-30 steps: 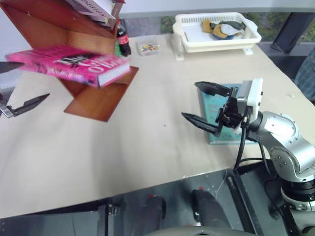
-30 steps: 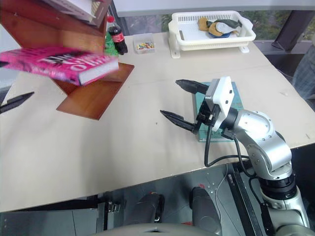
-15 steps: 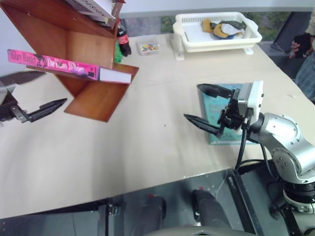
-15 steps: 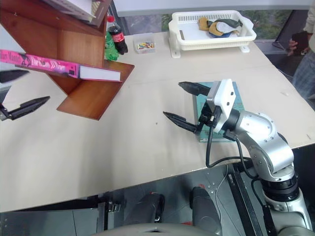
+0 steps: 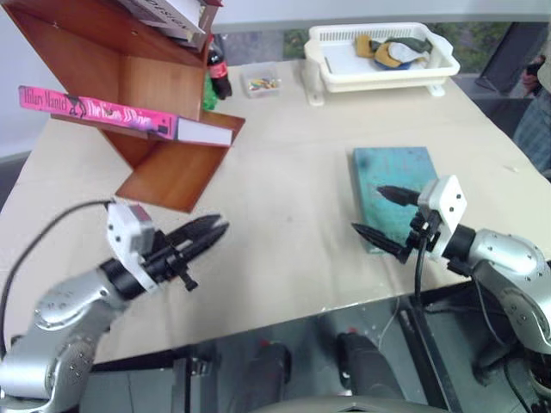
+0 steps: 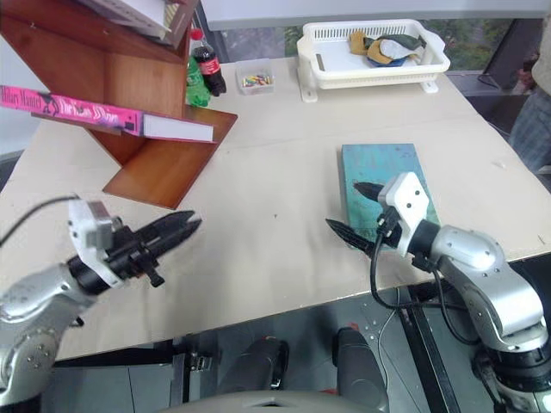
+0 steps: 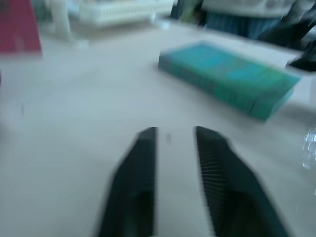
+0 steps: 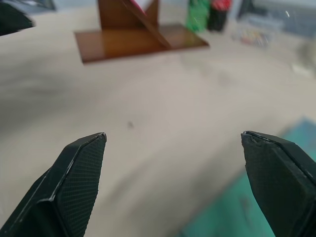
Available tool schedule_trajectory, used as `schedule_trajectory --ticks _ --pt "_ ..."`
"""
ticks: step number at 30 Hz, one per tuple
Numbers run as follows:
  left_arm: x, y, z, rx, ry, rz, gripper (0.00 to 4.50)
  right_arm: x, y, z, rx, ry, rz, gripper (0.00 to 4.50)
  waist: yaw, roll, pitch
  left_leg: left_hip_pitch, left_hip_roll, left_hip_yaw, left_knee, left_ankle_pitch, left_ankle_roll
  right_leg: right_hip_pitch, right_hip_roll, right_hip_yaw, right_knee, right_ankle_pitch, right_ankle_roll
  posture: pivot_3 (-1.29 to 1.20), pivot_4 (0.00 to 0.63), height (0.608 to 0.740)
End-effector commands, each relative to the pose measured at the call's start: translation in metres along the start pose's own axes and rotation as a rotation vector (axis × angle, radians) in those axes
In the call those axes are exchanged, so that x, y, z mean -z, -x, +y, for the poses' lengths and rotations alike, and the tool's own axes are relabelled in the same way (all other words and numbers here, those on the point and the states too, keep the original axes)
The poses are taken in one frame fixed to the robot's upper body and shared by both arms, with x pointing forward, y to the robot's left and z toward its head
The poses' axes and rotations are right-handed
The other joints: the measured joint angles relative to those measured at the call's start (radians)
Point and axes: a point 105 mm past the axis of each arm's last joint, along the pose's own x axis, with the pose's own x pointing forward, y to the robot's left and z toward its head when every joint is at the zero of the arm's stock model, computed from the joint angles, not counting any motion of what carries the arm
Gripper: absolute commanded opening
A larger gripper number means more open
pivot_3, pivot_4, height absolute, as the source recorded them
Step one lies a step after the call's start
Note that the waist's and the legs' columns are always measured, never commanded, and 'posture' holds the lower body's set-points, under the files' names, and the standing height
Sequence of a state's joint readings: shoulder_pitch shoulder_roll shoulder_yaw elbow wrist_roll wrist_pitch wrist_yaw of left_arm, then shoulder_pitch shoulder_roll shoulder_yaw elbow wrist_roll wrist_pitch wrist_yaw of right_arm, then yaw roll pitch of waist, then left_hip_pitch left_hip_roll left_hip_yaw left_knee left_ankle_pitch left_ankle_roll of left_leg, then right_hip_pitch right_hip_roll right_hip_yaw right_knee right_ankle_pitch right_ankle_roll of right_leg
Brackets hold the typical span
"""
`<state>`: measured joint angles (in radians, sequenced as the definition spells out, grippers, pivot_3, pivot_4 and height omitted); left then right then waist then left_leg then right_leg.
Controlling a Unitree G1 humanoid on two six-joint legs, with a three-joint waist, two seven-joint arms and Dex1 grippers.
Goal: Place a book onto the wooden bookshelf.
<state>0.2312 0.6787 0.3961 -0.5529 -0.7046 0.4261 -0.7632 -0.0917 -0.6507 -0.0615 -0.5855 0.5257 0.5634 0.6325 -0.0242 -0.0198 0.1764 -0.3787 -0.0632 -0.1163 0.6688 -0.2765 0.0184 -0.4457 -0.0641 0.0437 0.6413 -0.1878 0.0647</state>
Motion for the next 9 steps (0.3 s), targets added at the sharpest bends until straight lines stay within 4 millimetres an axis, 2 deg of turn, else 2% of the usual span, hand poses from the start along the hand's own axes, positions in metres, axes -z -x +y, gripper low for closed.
schedule_trajectory --ticks 1,2,4,9 --pt "0.008 0.019 0.018 -0.075 -0.094 0.071 3.04 0.001 0.029 -0.003 0.09 0.062 0.028 4.5 0.011 0.001 0.0 0.0 0.0 0.001 0.0 0.0 0.0 0.0 0.0 0.0 0.0 0.0 0.0 0.0 0.15 0.74" --pt "0.011 0.026 0.022 -0.078 -0.09 0.093 3.47 0.007 0.039 -0.004 0.118 0.059 0.059 4.5 0.012 0.001 -0.001 0.0 0.0 0.002 0.0 0.0 0.0 0.001 0.0 0.0 -0.001 0.0 0.0 0.0 0.15 0.74" --pt "0.012 0.035 0.028 -0.076 -0.102 0.118 3.47 0.013 0.056 -0.003 0.143 0.055 0.101 4.5 0.017 0.001 -0.001 0.0 0.0 0.005 0.0 0.0 0.0 0.001 0.0 -0.001 -0.001 0.0 0.0 0.0 0.15 0.74" --pt "0.013 0.042 0.033 -0.061 -0.115 0.144 3.47 0.014 0.08 -0.001 0.175 0.067 0.154 4.5 0.014 0.001 -0.001 0.004 0.002 0.007 0.001 0.0 0.0 0.007 0.0 -0.002 -0.005 -0.003 0.004 0.0 0.15 0.74"
